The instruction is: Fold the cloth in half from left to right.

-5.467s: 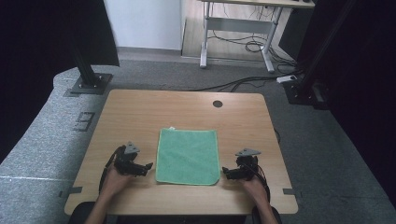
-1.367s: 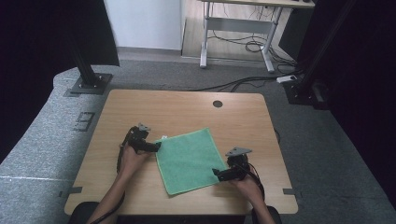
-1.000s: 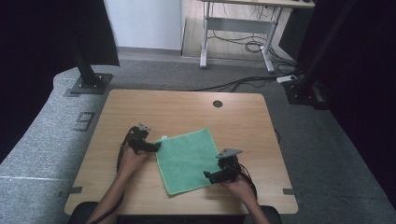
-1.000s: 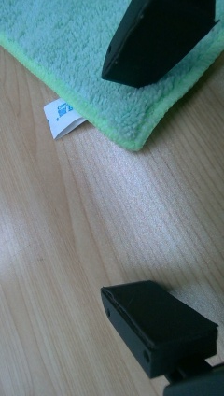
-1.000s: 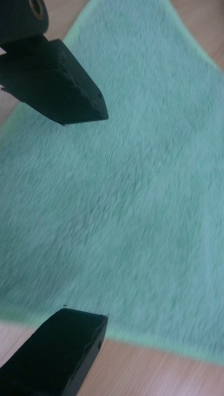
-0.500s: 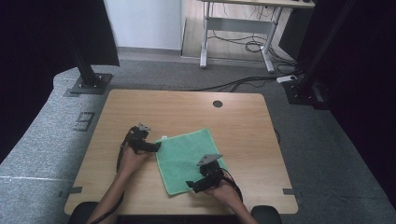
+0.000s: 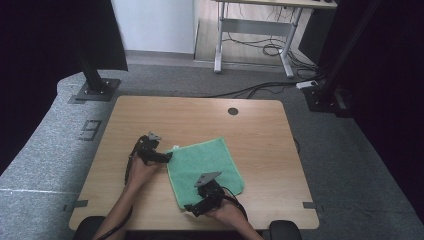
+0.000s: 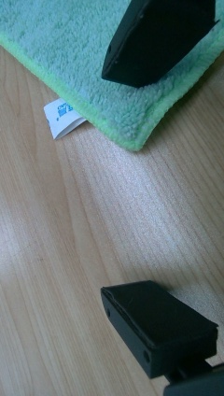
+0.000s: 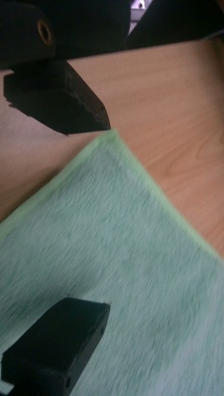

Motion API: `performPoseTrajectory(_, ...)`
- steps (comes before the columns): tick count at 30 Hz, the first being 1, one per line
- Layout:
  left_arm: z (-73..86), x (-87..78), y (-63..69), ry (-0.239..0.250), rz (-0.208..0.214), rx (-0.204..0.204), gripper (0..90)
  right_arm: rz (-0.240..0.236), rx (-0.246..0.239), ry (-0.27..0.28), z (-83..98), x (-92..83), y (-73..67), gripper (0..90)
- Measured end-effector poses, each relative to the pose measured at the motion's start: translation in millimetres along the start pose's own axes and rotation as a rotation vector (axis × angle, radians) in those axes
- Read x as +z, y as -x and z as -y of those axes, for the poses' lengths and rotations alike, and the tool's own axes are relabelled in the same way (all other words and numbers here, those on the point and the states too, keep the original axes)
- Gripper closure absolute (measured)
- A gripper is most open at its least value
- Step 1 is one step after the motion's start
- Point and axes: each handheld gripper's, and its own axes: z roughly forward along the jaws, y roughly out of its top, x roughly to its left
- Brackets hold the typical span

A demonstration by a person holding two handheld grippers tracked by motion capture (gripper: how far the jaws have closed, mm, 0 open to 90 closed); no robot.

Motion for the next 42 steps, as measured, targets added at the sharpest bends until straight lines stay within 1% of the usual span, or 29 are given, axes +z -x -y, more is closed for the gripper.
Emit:
performPoseTrajectory(4,0.0,0.0,0.0,0.0,0.0,0.0,0.9,-0.027,-0.025,-0.014,-6.0,8.2,-9.9,14.0)
performPoseTrajectory(7,0.0,-0.1,0.0,-0.001,0.0,0.0,0.9,-0.037,-0.049,-0.024,-9.9,13.6,-17.0,19.7)
performPoseTrajectory(9,0.0,-0.1,0.0,-0.001,0.001,0.001,0.9,-0.047,-0.067,-0.025,-11.8,15.7,-21.0,27.0)
performPoseTrajectory(11,0.0,-0.3,0.1,0.001,0.001,0.002,1.3,-0.057,-0.102,-0.028,-13.6,16.9,-26.0,37.4)
performPoseTrajectory(12,0.2,-0.3,0.2,0.004,0.003,0.003,1.7,-0.054,-0.114,-0.031,-14.0,17.3,-27.6,41.2)
performPoseTrajectory(14,0.5,-1.0,0.7,0.009,0.008,0.008,3.6,-0.03,-0.147,-0.045,-14.4,17.7,-31.7,51.4)
performPoseTrajectory(16,0.9,-1.8,1.1,0.018,0.017,0.018,6.6,-0.018,-0.159,-0.062,-13.6,18.0,-33.2,60.3)
performPoseTrajectory(18,1.5,-3.0,1.6,0.029,0.03,0.03,11.3,0.003,-0.161,-0.076,-12.0,18.9,-33.4,70.1)
performPoseTrajectory(20,2.4,-4.7,2.7,0.048,0.049,0.052,22.0,0.008,-0.151,-0.078,-11.8,17.7,-31.9,80.4)
performPoseTrajectory(22,3.0,-6.0,4.5,0.062,0.071,0.073,34.2,0.001,-0.145,-0.079,-11.6,16.8,-30.6,85.4)
performPoseTrajectory(24,3.5,-6.9,7.4,0.073,0.091,0.084,46.2,-0.005,-0.137,-0.077,-11.1,16.7,-30.0,86.6)
performPoseTrajectory(27,3.9,-7.2,10.9,0.081,0.116,0.085,65.5,-0.004,-0.141,-0.082,-11.7,16.6,-30.5,87.0)
performPoseTrajectory(29,4.0,-7.3,12.2,0.079,0.134,0.081,75.5,-0.003,-0.145,-0.086,-12.1,16.6,-31.1,87.2)
performPoseTrajectory(30,4.1,-7.2,12.4,0.079,0.15,0.07,80.5,-0.005,-0.145,-0.087,-12.3,16.7,-31.6,87.3)
performPoseTrajectory(31,4.1,-7.2,12.3,0.078,0.154,0.06,83.9,-0.006,-0.149,-0.087,-12.5,16.9,-32.2,87.3)
performPoseTrajectory(36,5.1,-8.3,9.5,0.075,0.161,0.033,86.0,-0.013,-0.155,-0.085,-15.0,18.1,-34.2,87.3)
performPoseTrajectory(40,6.1,-13.3,5.5,0.05,0.137,0.027,85.9,-0.026,-0.159,-0.077,-19.7,20.5,-37.0,87.4)
performPoseTrajectory(42,7.3,-17.5,3.0,0.036,0.118,0.027,85.9,-0.036,-0.165,-0.074,-23.3,22.9,-39.1,87.4)
